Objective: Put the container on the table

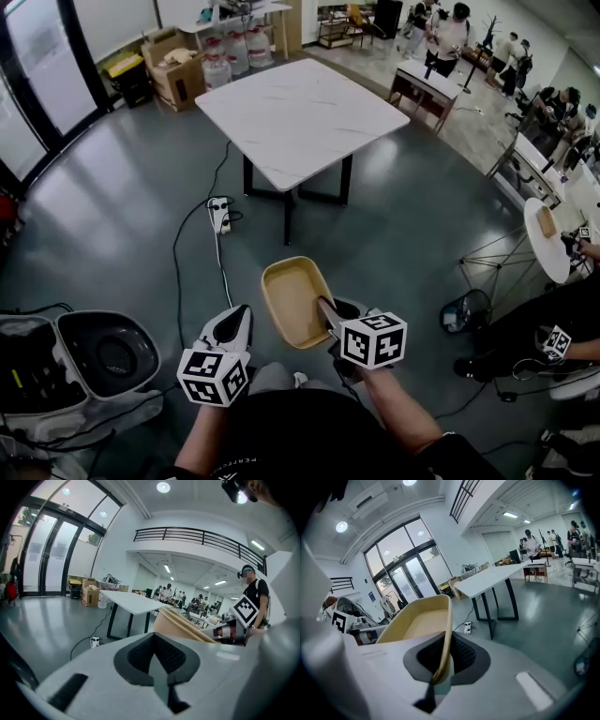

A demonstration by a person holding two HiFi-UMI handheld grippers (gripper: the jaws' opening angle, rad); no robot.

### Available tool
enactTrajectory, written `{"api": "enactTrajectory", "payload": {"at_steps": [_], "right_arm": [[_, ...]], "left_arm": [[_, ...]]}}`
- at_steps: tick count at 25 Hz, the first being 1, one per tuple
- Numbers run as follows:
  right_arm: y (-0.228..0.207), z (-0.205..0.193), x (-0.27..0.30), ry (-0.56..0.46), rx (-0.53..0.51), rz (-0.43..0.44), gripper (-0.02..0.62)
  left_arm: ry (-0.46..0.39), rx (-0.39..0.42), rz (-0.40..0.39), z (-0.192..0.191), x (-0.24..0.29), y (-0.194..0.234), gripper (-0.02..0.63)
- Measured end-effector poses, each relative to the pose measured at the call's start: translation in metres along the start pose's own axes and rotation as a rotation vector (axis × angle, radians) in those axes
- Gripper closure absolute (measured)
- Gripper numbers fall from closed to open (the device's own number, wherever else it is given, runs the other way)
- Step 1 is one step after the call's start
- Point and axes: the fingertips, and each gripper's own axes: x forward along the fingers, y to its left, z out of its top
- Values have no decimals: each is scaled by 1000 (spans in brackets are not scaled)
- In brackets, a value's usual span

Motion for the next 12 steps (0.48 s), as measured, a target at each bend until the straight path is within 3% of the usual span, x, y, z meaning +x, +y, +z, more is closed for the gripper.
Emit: {"api": "enactTrajectory", "payload": {"at_steps": [12], "right_arm": [[-28, 14, 12, 18, 8, -27, 583]], "left_arm": [[0, -5, -21, 18, 39, 2, 604]]}}
